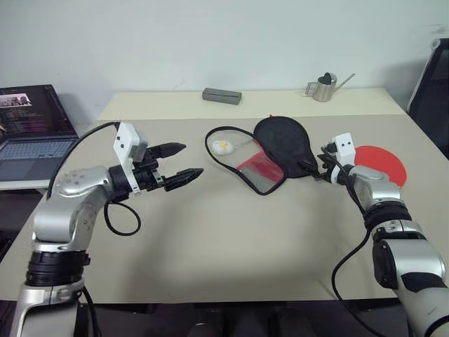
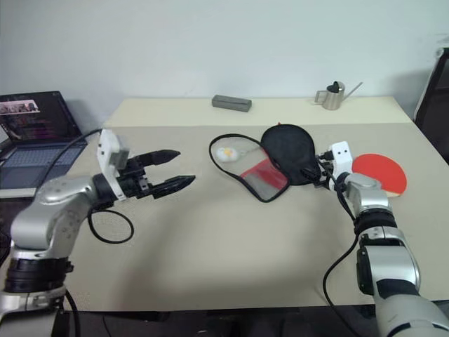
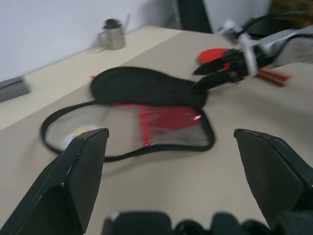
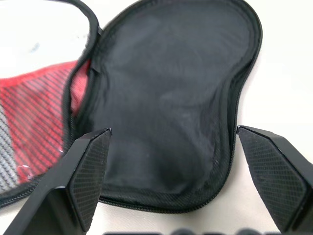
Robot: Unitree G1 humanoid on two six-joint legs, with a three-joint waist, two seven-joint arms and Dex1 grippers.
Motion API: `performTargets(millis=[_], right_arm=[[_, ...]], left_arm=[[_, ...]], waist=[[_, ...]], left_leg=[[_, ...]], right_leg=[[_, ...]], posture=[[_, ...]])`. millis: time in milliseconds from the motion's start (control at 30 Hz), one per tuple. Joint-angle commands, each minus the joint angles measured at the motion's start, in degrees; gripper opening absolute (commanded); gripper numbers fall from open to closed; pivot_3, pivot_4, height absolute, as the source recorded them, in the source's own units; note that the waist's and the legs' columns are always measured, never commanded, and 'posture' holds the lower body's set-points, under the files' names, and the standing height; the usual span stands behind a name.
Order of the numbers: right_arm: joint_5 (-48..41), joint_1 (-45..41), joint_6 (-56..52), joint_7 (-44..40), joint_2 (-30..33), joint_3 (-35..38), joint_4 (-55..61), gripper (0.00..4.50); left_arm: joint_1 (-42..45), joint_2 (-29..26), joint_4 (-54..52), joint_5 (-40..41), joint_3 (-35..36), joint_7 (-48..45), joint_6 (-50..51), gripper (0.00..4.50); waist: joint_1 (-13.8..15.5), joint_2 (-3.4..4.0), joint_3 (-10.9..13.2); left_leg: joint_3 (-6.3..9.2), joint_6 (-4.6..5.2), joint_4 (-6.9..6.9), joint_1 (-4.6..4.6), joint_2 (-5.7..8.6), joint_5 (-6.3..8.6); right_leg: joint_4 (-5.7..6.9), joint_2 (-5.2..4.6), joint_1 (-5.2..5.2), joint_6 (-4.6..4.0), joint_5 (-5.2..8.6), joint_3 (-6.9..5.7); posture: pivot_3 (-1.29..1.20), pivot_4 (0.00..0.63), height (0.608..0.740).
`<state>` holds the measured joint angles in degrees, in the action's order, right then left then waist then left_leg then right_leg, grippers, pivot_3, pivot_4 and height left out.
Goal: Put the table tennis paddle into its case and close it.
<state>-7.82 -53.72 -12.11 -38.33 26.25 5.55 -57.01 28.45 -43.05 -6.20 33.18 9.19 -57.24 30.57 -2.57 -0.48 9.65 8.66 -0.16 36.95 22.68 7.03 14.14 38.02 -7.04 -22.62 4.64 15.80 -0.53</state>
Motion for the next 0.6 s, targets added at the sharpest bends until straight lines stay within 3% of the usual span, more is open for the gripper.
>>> performTargets(millis=[33,333,433,600], right_arm=[[0.52,-2.34,2.47,0.70,-0.47,0.36,-1.46,4.48],[1.55,-3.98,3.37,3.70,-1.15,1.13,-7.98,4.48],[1.56,-4.19,3.31,4.46,-1.33,1.49,-9.19,3.87],[1.60,-4.51,2.95,4.34,-1.84,1.64,-9.24,2.14]], left_arm=[[3.65,-1.46,-0.47,1.57,0.66,-1.45,1.07,4.50],[4.36,-0.74,1.22,-0.27,-0.02,-1.42,-0.56,4.50],[4.08,-0.76,1.41,-0.56,-0.10,-1.41,-1.03,4.50],[3.91,-1.02,1.53,-0.75,0.09,-1.54,-1.25,4.50]], waist=[[-0.19,0.00,0.00],[-0.61,0.00,0.00],[-0.64,0.00,0.00],[-0.65,0.00,0.00]], left_leg=[[-0.01,0.00,0.00,-0.01,0.00,0.00],[-0.01,-0.01,0.00,0.00,0.00,0.00],[-0.02,-0.01,0.00,-0.01,0.00,0.00],[-0.01,-0.01,0.00,-0.01,0.00,0.00]], right_leg=[[0.01,0.00,0.00,0.00,0.00,0.00],[0.01,0.00,-0.02,0.00,0.00,0.02],[0.02,0.00,-0.02,0.00,0.00,0.04],[0.02,0.00,-0.02,0.00,0.00,0.04]], posture=[[0.00,0.150,0.740],[0.00,0.150,0.740],[0.00,0.150,0.740],[0.00,0.150,0.740]])
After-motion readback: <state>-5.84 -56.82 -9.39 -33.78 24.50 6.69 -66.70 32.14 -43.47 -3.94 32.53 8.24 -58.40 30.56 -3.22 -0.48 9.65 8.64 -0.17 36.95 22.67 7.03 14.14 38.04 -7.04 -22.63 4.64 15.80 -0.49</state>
